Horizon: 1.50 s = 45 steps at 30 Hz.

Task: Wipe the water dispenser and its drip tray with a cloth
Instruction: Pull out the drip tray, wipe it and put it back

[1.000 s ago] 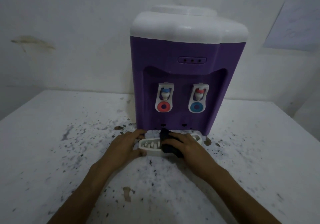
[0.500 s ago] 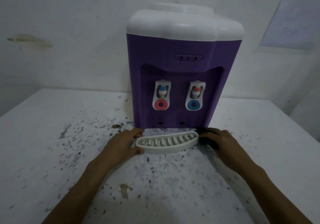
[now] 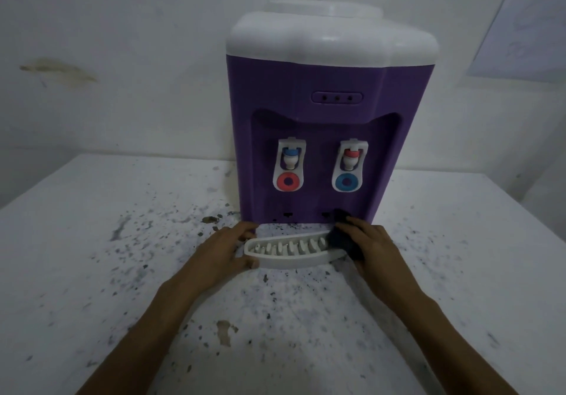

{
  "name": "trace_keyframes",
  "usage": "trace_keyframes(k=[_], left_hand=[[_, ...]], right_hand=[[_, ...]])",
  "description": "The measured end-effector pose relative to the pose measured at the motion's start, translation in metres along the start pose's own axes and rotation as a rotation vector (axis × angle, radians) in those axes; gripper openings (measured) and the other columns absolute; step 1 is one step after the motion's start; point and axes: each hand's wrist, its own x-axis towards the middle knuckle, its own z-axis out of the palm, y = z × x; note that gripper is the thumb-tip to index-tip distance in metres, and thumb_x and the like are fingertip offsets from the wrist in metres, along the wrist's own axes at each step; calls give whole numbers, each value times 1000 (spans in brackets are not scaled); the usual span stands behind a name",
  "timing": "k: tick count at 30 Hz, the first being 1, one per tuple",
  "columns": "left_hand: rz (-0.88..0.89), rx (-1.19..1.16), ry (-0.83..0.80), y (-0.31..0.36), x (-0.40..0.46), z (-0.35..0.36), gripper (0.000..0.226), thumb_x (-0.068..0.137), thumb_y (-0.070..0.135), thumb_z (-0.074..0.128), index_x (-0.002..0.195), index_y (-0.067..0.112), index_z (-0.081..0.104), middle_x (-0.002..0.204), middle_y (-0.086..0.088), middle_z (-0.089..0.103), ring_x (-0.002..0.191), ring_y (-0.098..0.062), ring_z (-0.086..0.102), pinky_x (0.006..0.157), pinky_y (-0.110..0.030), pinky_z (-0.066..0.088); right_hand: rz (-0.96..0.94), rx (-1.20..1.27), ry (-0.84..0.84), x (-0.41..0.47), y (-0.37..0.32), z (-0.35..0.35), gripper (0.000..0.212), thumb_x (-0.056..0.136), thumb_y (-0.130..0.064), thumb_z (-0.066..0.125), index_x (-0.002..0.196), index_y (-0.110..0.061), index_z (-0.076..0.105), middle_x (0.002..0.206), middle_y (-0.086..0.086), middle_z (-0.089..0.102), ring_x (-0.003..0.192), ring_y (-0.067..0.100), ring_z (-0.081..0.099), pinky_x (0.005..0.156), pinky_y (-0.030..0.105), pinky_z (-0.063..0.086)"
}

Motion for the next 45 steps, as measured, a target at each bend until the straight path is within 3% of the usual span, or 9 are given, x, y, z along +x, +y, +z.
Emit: trace_keyframes(k=[7, 14, 17, 20, 24, 27, 36, 42, 45], left_hand=[[4, -35, 38, 0, 1, 2, 65, 70, 25, 81, 125, 33, 47, 100, 24, 58, 93, 6, 55, 79, -14, 46], [22, 5, 73, -2, 3, 7, 71, 72, 34, 74, 134, 33, 40, 112, 8, 62, 99, -8, 58, 87, -32, 51], [34, 53, 64, -6, 3, 7, 74, 69, 46, 66, 134, 48, 30, 118, 9, 60, 104, -8, 56, 90, -35, 50], [34, 74, 81, -7, 3, 6, 80, 68, 45, 72, 136, 42, 31, 115, 13, 59, 102, -7, 54, 87, -30, 49], [28, 78, 64, -7, 5, 7, 84, 69, 34, 80, 139, 32, 33, 107, 20, 55, 102, -6, 50, 82, -24, 45], [18, 57, 62, -6, 5, 7, 83, 69, 32, 80, 139, 31, 34, 107, 19, 55, 101, -6, 50, 84, -26, 47], [15, 88, 130, -3, 0, 10, 87, 68, 38, 80, 141, 29, 34, 118, 6, 60, 105, -13, 54, 89, -33, 48], [78, 280, 360, -6, -8, 8, 91, 62, 46, 78, 140, 23, 38, 120, -2, 56, 104, -18, 54, 86, -36, 49], [71, 370, 385, -9, -8, 5, 95, 61, 52, 73, 142, 25, 33, 115, -1, 53, 101, -18, 51, 81, -37, 48]], right_hand=[[-78, -3, 20, 10, -46, 27, 58, 59, -7, 85, 114, -12, 66, 120, 10, 64, 102, 31, 62, 89, 41, 49], [-240, 108, -33, 31, -102, 54, 41, 71, -13, 63, 112, -15, 65, 119, 5, 64, 102, 27, 58, 87, 34, 49], [-232, 261, -156, 37, -104, 50, 41, 76, -12, 62, 117, -19, 64, 126, 0, 61, 111, 20, 54, 96, 21, 36], [-144, 386, -179, 36, -92, 31, 35, 82, -26, 53, 112, -19, 67, 120, -3, 64, 110, 9, 54, 99, 8, 28], [68, 96, -14, 20, -54, 18, 43, 72, -1, 71, 112, -16, 67, 116, 8, 63, 101, 30, 58, 90, 28, 41], [168, -5, -2, 19, -53, 18, 44, 68, -3, 78, 108, -15, 67, 108, 10, 62, 92, 32, 57, 77, 40, 50], [75, 57, -39, 50, -111, 62, 36, 64, -5, 79, 97, -14, 70, 91, 9, 63, 79, 29, 60, 65, 37, 52], [-39, 71, -129, 70, -139, 61, 36, 87, -6, 54, 121, -16, 62, 115, 7, 60, 98, 26, 51, 78, 30, 40], [-172, 119, -259, 72, -139, 52, 38, 86, -6, 56, 122, -18, 61, 121, 3, 58, 99, 23, 47, 79, 26, 34]])
